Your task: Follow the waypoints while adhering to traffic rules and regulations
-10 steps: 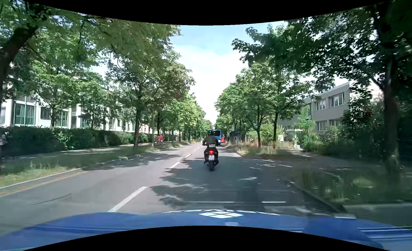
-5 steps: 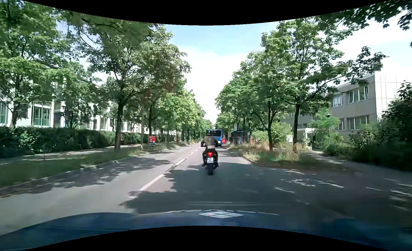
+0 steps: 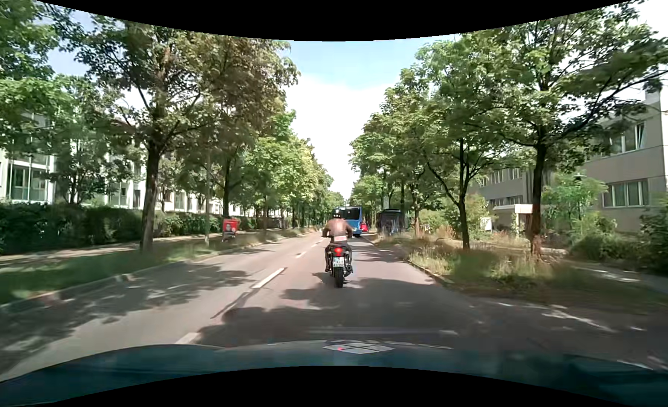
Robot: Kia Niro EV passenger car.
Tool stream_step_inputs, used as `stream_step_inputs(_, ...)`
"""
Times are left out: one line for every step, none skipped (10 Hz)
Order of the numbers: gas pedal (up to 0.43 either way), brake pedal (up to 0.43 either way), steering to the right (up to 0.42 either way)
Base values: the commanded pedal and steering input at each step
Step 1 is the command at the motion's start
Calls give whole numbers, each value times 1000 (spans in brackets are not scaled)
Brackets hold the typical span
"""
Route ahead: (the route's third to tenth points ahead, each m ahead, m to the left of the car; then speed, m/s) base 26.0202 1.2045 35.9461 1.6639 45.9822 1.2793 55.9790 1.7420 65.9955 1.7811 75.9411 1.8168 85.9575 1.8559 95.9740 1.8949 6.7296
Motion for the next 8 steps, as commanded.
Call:
stream_step_inputs(0, 220, -4)
stream_step_inputs(0, 207, -4)
stream_step_inputs(0, 195, -4)
stream_step_inputs(0, 195, -3)
stream_step_inputs(0, 195, -3)
stream_step_inputs(0, 195, -3)
stream_step_inputs(0, 195, -3)
stream_step_inputs(0, 189, -2)
